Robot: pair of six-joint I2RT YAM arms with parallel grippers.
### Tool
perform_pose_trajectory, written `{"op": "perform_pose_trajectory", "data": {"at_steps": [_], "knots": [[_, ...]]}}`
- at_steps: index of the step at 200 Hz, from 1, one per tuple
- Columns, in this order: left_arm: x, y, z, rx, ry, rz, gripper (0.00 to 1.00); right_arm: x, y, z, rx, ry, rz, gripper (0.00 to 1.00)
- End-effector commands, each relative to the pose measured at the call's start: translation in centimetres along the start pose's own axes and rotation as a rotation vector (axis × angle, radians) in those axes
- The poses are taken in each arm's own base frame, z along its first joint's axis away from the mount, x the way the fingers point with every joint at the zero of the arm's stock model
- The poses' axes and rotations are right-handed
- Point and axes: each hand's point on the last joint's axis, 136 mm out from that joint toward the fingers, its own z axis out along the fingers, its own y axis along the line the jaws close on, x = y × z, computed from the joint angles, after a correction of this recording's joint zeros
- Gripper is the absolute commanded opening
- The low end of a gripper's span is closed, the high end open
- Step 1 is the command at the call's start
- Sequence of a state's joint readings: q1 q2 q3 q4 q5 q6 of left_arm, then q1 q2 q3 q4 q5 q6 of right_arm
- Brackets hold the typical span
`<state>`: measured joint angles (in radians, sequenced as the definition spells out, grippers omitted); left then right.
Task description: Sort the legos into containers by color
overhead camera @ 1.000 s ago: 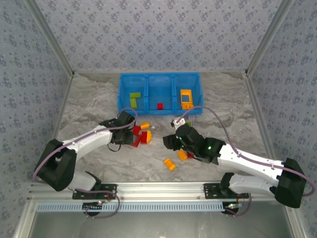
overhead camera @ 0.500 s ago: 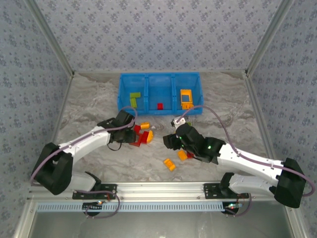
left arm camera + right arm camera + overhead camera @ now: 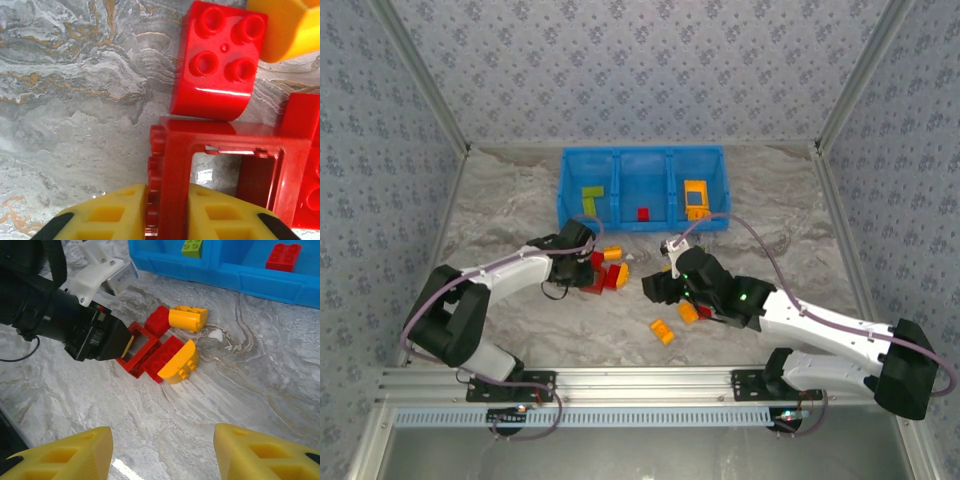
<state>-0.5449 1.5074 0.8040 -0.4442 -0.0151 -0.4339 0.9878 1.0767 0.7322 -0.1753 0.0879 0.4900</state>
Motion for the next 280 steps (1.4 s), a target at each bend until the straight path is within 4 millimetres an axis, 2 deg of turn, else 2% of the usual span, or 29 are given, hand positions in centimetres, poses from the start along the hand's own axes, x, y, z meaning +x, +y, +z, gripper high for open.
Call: {"op": "perform_pose_trajectory", "data": {"at_steps": [1, 42, 62, 84, 105, 122, 153, 170, 192, 220, 249, 280], "knots": [[-0.6, -0.3, -0.6, 0.011, -0.024, 0.006, 0.21, -0.5, 0.6, -0.3, -0.033, -0.016, 0.000, 0.58], [0.0, 0.7, -2.6, -0.048, -0.045, 0.007, 0.10, -1.1, 0.3, -0.7, -0.009, -0.027, -0.002, 0.58], [-0.1, 0.8, -4.9, -0.074, -0.092, 0.003, 0.07, -1.9, 0.1, -1.4, 0.008, -0.050, -0.002, 0.58], [-0.9, 0.4, -8.5, -0.097, -0.141, 0.002, 0.06, -3.1, -0.5, -2.5, 0.039, -0.088, 0.009, 0.58], [-3.3, -1.4, -11.9, -0.073, -0.205, 0.007, 0.05, -4.9, -0.4, -3.9, 0.038, -0.142, 0.016, 0.58], [-6.4, -3.5, -14.0, -0.046, -0.249, 0.023, 0.05, -6.6, -0.2, -4.9, 0.042, -0.186, 0.011, 0.58], [-12.6, -7.7, -15.3, -0.018, -0.299, 0.072, 0.05, -10.3, -1.4, -6.6, 0.118, -0.269, 0.025, 0.59], [-16.3, -9.5, -14.4, -0.037, -0.308, 0.090, 0.05, -12.4, -2.2, -7.3, 0.141, -0.313, 0.056, 0.59], [-21.0, -11.5, -13.1, -0.041, -0.329, 0.084, 0.05, -14.3, -4.7, -7.2, 0.205, -0.314, 0.137, 0.59], [-26.0, -12.3, -9.9, -0.054, -0.333, 0.043, 0.05, -16.1, -6.3, -5.9, 0.210, -0.305, 0.186, 0.59], [-29.0, -11.9, -6.3, -0.057, -0.328, -0.010, 0.04, -17.4, -7.9, -5.1, 0.255, -0.317, 0.194, 0.59], [-30.5, -11.5, -2.6, -0.051, -0.342, -0.024, 0.03, -18.1, -10.0, -4.1, 0.291, -0.322, 0.225, 0.59]]}}
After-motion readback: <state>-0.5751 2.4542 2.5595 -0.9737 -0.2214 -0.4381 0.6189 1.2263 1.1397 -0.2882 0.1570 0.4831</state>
